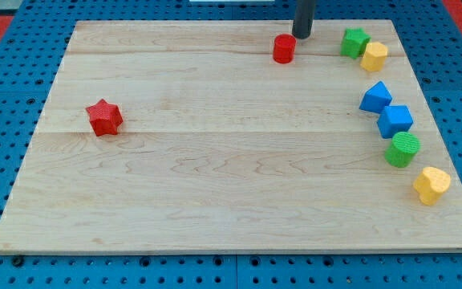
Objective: Push the red circle closer to the red star
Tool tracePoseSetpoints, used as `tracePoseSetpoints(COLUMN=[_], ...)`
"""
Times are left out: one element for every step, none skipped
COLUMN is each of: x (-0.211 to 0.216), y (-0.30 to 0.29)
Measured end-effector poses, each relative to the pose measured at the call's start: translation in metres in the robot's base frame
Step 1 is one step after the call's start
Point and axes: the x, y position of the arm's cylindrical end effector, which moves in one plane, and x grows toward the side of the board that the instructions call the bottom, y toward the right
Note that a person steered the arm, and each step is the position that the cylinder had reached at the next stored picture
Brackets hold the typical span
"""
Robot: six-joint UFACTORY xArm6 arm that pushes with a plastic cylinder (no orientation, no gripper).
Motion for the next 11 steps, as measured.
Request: tracePoseSetpoints(x=[0.029, 0.044, 0.046, 0.075, 0.089, 0.082, 0.075, 0.055, 0.046, 0.053, 0.044], y=[-0.04, -0.091, -0.063, -0.053, -0.111, -0.179, -0.161, -0.14, -0.191, -0.282, -0.298])
